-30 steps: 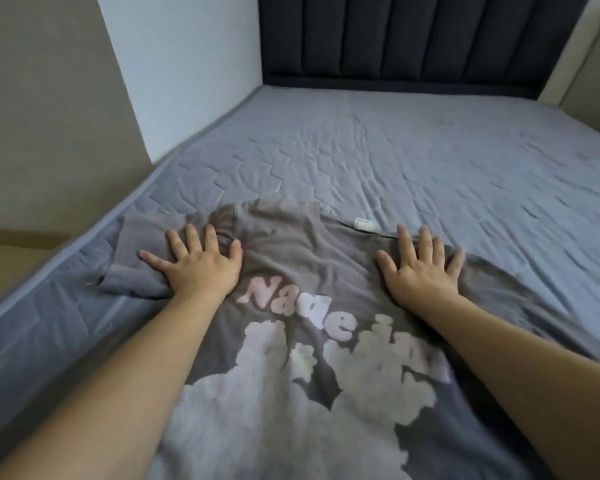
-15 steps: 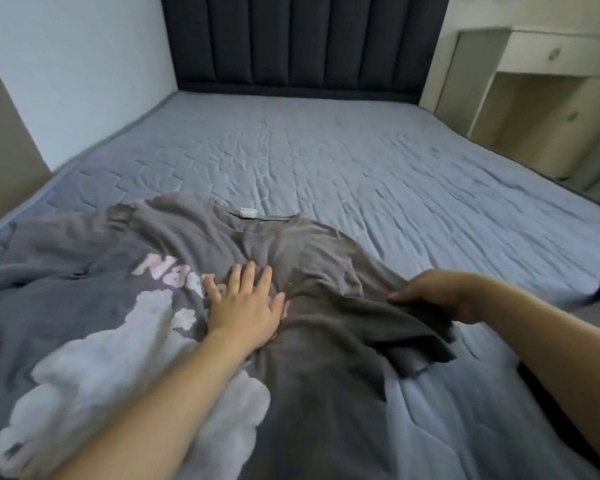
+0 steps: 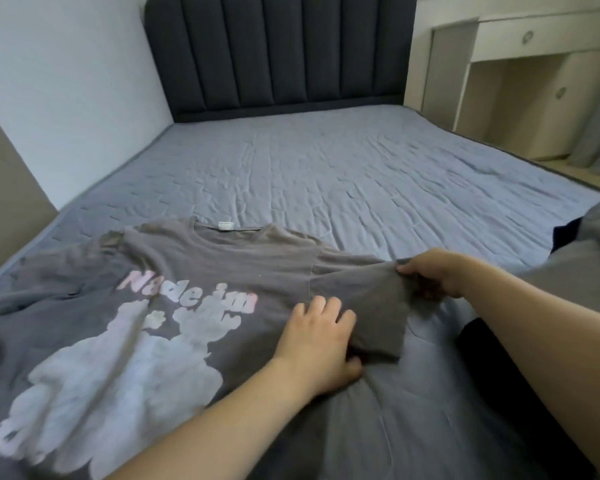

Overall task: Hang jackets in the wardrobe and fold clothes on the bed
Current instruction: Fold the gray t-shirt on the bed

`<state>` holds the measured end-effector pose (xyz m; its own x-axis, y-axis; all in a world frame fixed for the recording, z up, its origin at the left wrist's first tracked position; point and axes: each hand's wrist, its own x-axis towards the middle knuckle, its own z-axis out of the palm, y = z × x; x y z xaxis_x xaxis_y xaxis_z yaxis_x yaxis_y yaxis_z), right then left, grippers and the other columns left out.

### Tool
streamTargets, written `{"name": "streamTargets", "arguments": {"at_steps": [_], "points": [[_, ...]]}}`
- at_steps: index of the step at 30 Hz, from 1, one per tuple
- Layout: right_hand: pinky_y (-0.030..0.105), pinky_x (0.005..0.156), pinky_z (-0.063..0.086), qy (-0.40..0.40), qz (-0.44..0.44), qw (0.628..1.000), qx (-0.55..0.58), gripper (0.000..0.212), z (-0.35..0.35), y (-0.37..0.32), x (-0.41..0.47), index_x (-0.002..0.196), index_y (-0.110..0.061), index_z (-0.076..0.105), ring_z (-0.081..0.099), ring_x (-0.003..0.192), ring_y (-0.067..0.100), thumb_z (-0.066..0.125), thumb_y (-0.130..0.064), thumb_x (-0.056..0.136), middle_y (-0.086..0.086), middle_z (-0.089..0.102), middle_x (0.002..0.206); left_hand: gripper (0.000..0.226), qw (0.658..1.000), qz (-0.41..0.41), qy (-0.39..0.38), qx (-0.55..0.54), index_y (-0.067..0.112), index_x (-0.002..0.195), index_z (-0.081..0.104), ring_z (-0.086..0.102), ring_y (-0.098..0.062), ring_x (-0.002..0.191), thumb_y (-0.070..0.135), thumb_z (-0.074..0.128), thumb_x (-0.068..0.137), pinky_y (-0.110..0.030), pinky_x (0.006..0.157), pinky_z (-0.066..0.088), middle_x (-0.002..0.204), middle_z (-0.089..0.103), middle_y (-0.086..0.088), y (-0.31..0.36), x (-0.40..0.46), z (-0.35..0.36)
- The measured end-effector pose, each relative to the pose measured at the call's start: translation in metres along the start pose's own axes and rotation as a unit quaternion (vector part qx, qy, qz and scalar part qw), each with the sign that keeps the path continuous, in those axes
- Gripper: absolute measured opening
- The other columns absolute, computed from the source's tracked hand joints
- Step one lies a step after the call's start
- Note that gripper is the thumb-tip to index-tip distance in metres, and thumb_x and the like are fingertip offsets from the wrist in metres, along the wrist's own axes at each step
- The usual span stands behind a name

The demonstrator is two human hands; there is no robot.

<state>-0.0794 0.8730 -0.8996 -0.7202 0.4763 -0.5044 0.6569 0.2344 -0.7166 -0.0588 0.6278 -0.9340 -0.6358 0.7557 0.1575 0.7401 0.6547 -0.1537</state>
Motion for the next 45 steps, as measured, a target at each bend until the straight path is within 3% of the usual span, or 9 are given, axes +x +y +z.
{"name": "streamTargets", "arguments": {"at_steps": [4,8,14,18,21,30,37,43,45], "points": [[0.024,0.043,0.044,-0.017,0.017,0.993,0.115,0.017,-0.011,-0.01,0.003,0.077,-0.009,0.05,0.039,0.051,0.015,0.051,-0.003,0.093,0.006,0.04,0.06,0.018,0.992,0.074,0.031,0.096,0.023,0.086,0.063,0.064,-0.022,0.069,0.037,0.065,0.075,-0.027,0.053,0.038,0.079,0.067,-0.001,0.033,0.01,-0.004],[0.016,0.038,0.042,0.013,-0.011,0.985,0.17,0.016,-0.015,-0.044,-0.004,0.073,-0.007,0.045,0.042,0.048,0.016,0.05,-0.003,0.087,0.007,0.041,0.059,0.039,0.97,-0.088,0.055,-0.218,0.017,0.088,0.062,0.064,-0.037,0.089,0.047,0.04,0.097,-0.035,0.064,0.035,0.093,0.07,-0.012,0.021,0.02,-0.02],[0.028,0.062,0.048,-0.023,-0.205,0.945,0.252,0.051,0.048,-0.119,-0.027,0.137,-0.024,0.038,0.064,0.072,0.021,0.053,-0.008,0.091,0.011,0.066,0.095,0.023,0.581,-0.433,0.08,-0.684,0.012,0.09,0.061,0.069,-0.029,0.069,0.034,0.054,0.094,-0.036,0.046,0.055,0.092,0.066,-0.013,-0.067,0.01,-0.031],[0.039,0.098,0.04,-0.042,-0.304,0.951,-0.03,0.06,0.136,-0.12,-0.025,0.153,-0.03,0.016,0.047,0.129,0.031,0.041,-0.033,0.098,0.01,0.04,0.149,0.025,0.717,-0.468,-0.003,-0.516,0.008,0.099,0.059,0.064,-0.025,0.048,0.03,0.047,0.093,-0.028,0.042,0.049,0.071,0.069,-0.012,-0.121,-0.032,0.003],[0.049,0.119,0.002,0.023,-0.273,0.893,-0.357,0.066,0.182,-0.09,-0.007,0.155,-0.027,0.01,0.008,0.149,0.026,0.022,-0.057,0.098,0.005,0.008,0.163,0.027,0.855,-0.421,-0.021,-0.301,0.01,0.096,0.063,0.067,-0.033,0.09,0.03,0.046,0.091,-0.036,0.072,0.051,0.097,0.071,-0.013,-0.146,-0.052,0.02],[0.053,0.114,-0.015,0.109,-0.267,0.843,-0.453,0.078,0.281,-0.113,-0.004,0.156,-0.017,0.004,-0.008,0.149,0.028,0.008,-0.064,0.094,0.009,-0.006,0.163,0.053,0.901,-0.433,0.011,-0.004,0.016,0.137,0.043,0.033,-0.033,0.134,0.047,0.035,0.095,-0.048,0.112,0.022,0.145,0.04,-0.013,-0.274,-0.116,0.025],[0.046,0.119,-0.006,0.039,-0.384,0.831,-0.4,0.076,0.417,-0.181,-0.001,0.155,-0.016,0.006,-0.005,0.15,0.021,0.011,-0.063,0.095,0.003,-0.002,0.163,0.066,0.641,-0.724,0.091,-0.239,0.009,0.143,0.038,0.031,-0.039,0.135,0.049,0.04,0.091,-0.048,0.111,0.023,0.148,0.035,-0.019,-0.394,-0.159,0.051],[0.049,0.118,-0.008,0.032,-0.383,0.808,-0.447,0.07,0.454,-0.23,0.052,0.156,-0.025,0.0,-0.01,0.149,0.021,0.008,-0.06,0.096,-0.002,-0.009,0.163,0.053,0.464,-0.727,0.193,-0.468,0.009,0.123,0.057,0.055,-0.039,0.114,0.03,0.056,0.074,-0.051,0.1,0.046,0.127,0.058,-0.016,-0.462,-0.136,0.061],[0.048,0.118,-0.008,0.014,-0.38,0.817,-0.434,0.059,0.454,-0.243,0.07,0.155,-0.03,0.003,-0.008,0.149,0.02,0.01,-0.051,0.1,-0.004,-0.007,0.163,0.042,0.466,-0.695,0.269,-0.477,0.01,0.119,0.061,0.061,-0.034,0.106,0.02,0.054,0.079,-0.045,0.094,0.052,0.118,0.065,-0.013,-0.468,-0.119,0.055]]}}
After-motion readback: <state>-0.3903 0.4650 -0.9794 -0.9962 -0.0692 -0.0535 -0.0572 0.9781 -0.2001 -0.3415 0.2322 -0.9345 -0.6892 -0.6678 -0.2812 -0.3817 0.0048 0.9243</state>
